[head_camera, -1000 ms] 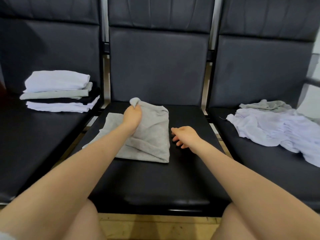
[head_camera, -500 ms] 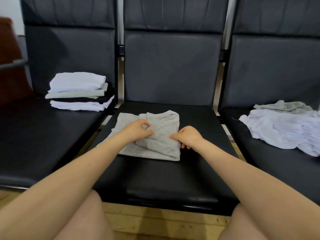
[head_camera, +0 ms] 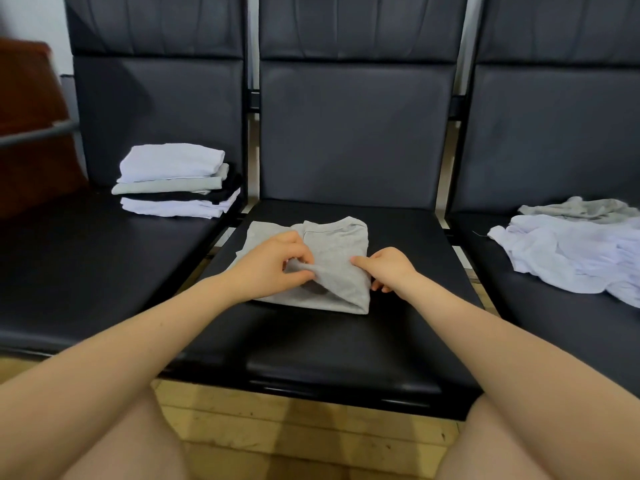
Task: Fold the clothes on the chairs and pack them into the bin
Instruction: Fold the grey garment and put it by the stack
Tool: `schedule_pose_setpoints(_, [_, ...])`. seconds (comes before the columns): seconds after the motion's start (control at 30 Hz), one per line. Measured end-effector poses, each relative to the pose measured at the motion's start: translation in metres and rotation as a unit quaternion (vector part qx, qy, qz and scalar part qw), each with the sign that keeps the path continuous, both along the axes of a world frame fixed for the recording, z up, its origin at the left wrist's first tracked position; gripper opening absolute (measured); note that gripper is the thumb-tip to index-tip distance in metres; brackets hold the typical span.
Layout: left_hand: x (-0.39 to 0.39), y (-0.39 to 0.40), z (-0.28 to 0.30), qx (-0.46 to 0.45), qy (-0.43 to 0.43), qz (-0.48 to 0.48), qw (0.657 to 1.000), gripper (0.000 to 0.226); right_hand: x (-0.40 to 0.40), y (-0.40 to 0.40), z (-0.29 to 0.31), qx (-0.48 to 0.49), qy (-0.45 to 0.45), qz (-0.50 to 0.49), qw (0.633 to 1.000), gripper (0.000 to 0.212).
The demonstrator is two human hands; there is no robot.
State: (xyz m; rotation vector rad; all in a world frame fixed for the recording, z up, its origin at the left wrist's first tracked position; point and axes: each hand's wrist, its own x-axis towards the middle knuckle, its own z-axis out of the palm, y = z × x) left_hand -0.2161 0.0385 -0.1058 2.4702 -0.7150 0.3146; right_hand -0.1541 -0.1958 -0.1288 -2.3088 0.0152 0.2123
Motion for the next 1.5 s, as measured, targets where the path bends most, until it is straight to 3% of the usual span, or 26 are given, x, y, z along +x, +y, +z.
schedule_pose_setpoints(0.07, [-0.004, 0.003, -0.005, 0.090, 0.012, -0.024, 0.996, 0.004, -0.002, 0.003, 0.002, -0.026, -0.005, -0.007, 1.000, 0.050])
schedule_pose_setpoints(0.13, [-0.004, 0.007, -0.014, 0.177, 0.051, -0.021, 0.983, 0.015, -0.004, 0.009, 0.004, -0.072, -0.009, -0.001, 0.997, 0.051])
schedule_pose_setpoints(0.23, [0.000, 0.006, -0.023, 0.134, 0.085, 0.025, 0.987, 0.037, -0.004, 0.015, 0.003, -0.091, 0.007, 0.014, 0.996, 0.040])
schedule_pose_setpoints(0.33, [0.006, -0.001, -0.027, 0.095, 0.070, 0.067, 0.991, 0.039, -0.005, 0.016, 0.006, 0.068, 0.029, -0.008, 0.997, 0.031])
schedule_pose_setpoints(0.43, [0.012, -0.010, -0.031, 0.042, 0.066, 0.127, 0.989, 0.019, -0.009, 0.009, 0.015, 0.180, 0.056, -0.032, 0.982, 0.015])
schedule_pose_setpoints(0.57, [0.027, -0.028, -0.028, 0.078, 0.087, 0.173, 0.978, 0.038, -0.015, -0.012, 0.033, 0.254, 0.109, -0.124, 0.953, 0.046])
schedule_pose_setpoints(0.77, [0.044, -0.045, -0.023, -0.112, 0.155, 0.196, 0.962, 0.011, -0.017, -0.032, 0.059, 0.233, 0.066, -0.166, 0.956, 0.038])
schedule_pose_setpoints(0.83, [0.050, -0.043, -0.020, -0.180, 0.172, 0.206, 0.946, 0.016, -0.013, -0.025, 0.065, 0.202, 0.038, -0.157, 0.966, 0.041])
schedule_pose_setpoints(0.93, [0.057, -0.036, -0.017, -0.335, 0.263, 0.239, 0.873, 0.031, -0.011, 0.000, 0.075, 0.200, 0.020, -0.122, 0.972, 0.042])
schedule_pose_setpoints(1.0, [0.056, -0.028, -0.016, -0.399, 0.318, 0.248, 0.824, 0.044, -0.013, 0.020, 0.076, 0.249, 0.042, -0.045, 0.967, 0.039])
schedule_pose_setpoints(1.1, [0.056, -0.018, -0.016, -0.427, 0.345, 0.252, 0.797, 0.051, -0.013, 0.039, 0.070, 0.304, 0.095, 0.044, 0.947, 0.034])
schedule_pose_setpoints(1.2, [0.056, -0.018, -0.017, -0.388, 0.345, 0.242, 0.820, 0.031, -0.009, 0.040, 0.056, 0.273, 0.050, -0.014, 0.961, 0.022])
schedule_pose_setpoints(1.27, [0.058, -0.021, -0.017, -0.353, 0.323, 0.244, 0.843, 0.016, -0.006, 0.031, 0.040, 0.192, 0.025, -0.079, 0.978, 0.022])
schedule_pose_setpoints(1.37, [0.063, -0.021, -0.016, -0.312, 0.248, 0.258, 0.880, 0.018, -0.004, 0.014, 0.021, 0.071, 0.053, -0.107, 0.990, 0.046])
schedule_pose_setpoints(1.43, [0.065, -0.016, -0.020, -0.235, 0.179, 0.279, 0.913, 0.025, -0.005, 0.012, 0.013, 0.024, 0.074, -0.085, 0.993, 0.065])
schedule_pose_setpoints(1.5, [0.065, -0.007, -0.028, -0.131, 0.152, 0.297, 0.934, 0.024, -0.007, 0.020, 0.012, -0.035, 0.033, -0.051, 0.998, 0.065])
